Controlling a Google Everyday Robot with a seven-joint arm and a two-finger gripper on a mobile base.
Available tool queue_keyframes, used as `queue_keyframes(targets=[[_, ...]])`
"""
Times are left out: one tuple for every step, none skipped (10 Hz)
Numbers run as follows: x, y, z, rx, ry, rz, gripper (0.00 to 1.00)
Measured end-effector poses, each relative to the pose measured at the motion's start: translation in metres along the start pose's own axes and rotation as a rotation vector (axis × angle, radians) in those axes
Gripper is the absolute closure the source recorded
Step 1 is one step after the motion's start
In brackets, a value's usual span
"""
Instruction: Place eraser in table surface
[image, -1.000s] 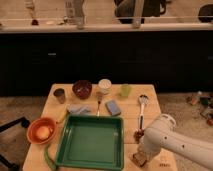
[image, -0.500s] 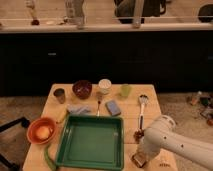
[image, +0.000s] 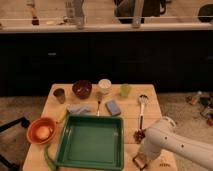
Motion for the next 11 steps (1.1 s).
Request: queue_keyframes(targets=[[-0.0001,-0.0003,0.0001,0.0,0.0,-0.001,0.83],[-0.0003,-0.0007,0.0001,-0.001,0.0,-0.002,0.71],[-0.0002,-0.0005,0.0002,-0.001,0.0,-0.001,0.61],[-0.0004,-0.0006,0.0004,-0.001,-0.001,-0.002,0.51],[-0.0005,-0.0004,0.0008,-0.001,-0.001,-0.001,0.41],[-0.0006,-0.0005,0.0008,-0.001,-0.001,-0.002,0.28],[-0.0006,-0.0005,0.0008,-0.001,-0.002,-0.002,0.23],[-0.0006,-0.0006,0.0008,-0.001,-0.002,-0.002,0.2],[-0.0005,-0.0005,0.0008,-0.001,-0.002,-0.001,0.2],[-0.0005,-0.0004,0.0008,-0.001,-0.002,-0.001,0.2],[-0.0003,0.0,0.0009,-0.001,-0.001,0.0,0.2]])
